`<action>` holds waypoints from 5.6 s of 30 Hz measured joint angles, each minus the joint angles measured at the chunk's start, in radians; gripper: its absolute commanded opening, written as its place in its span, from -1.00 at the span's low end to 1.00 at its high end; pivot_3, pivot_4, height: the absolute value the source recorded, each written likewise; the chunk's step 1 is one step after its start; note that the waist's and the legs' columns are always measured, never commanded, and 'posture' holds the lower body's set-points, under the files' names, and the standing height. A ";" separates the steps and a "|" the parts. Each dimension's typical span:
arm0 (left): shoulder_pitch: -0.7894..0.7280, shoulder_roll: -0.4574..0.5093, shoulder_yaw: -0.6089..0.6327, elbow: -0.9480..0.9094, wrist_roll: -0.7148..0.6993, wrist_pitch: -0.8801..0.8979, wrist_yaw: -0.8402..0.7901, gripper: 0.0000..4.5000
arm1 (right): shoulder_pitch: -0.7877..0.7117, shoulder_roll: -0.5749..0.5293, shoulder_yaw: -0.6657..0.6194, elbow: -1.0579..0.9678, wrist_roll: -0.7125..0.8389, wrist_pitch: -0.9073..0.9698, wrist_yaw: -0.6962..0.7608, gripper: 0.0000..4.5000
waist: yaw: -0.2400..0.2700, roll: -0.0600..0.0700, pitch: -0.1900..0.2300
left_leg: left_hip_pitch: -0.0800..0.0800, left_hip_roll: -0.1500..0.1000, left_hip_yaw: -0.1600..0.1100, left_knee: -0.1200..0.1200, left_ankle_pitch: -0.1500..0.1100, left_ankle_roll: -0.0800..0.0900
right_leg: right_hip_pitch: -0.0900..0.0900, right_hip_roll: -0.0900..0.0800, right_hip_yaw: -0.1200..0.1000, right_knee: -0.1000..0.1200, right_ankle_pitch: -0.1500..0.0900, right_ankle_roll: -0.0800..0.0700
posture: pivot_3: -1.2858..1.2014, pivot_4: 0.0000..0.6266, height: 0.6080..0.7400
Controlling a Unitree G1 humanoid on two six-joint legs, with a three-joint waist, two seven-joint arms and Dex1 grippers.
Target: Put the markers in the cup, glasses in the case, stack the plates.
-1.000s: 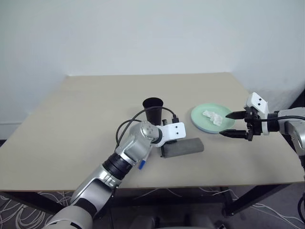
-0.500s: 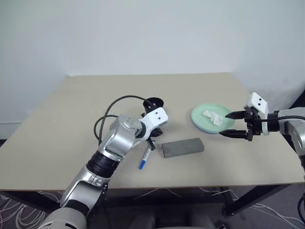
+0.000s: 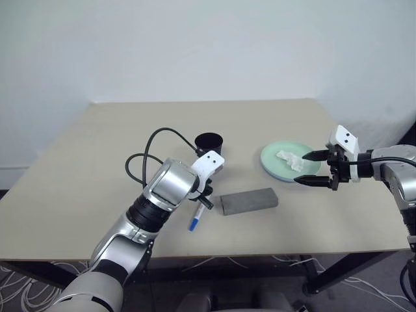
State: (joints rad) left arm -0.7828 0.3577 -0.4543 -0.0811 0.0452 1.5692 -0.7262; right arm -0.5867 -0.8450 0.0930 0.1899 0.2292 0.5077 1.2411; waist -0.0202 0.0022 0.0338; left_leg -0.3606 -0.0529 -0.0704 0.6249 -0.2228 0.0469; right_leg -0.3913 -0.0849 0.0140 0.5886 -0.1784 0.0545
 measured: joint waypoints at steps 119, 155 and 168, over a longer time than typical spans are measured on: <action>-0.032 -0.105 0.402 0.574 -0.329 -1.378 0.387 -0.96 | -0.041 0.055 0.033 0.047 -0.006 -0.035 -0.047 1.00 | 0.030 0.000 -0.001 | -0.001 -0.006 0.003 0.001 0.000 -0.002 | 0.000 0.000 0.001 -0.002 0.000 -0.001 | 0.03 -1.00 0.88; -0.130 -0.160 0.491 0.880 -0.234 -1.634 0.177 0.89 | -0.057 0.069 0.033 0.056 -0.008 -0.047 -0.054 1.00 | 0.029 -0.001 -0.001 | -0.002 -0.006 0.002 0.001 0.001 0.001 | 0.000 0.000 -0.001 -0.002 0.001 0.000 | 0.03 -1.00 0.88; -0.062 0.208 0.309 0.232 -0.284 -0.894 -0.159 0.89 | -0.061 0.076 0.033 0.069 -0.025 -0.051 -0.055 1.00 | 0.020 0.000 -0.001 | 0.000 -0.003 0.002 0.000 -0.001 -0.002 | 0.000 0.001 -0.001 0.000 0.000 -0.001 | 0.03 -1.00 0.88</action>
State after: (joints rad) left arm -0.8449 0.5661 -0.1456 0.1513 -0.2389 0.6752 -0.8853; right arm -0.6475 -0.7690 0.1262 0.2587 0.2045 0.4562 1.1863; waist -0.0004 0.0023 0.0329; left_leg -0.3602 -0.0557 -0.0682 0.6248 -0.2240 0.0448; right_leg -0.3912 -0.0841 0.0135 0.5883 -0.1783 0.0540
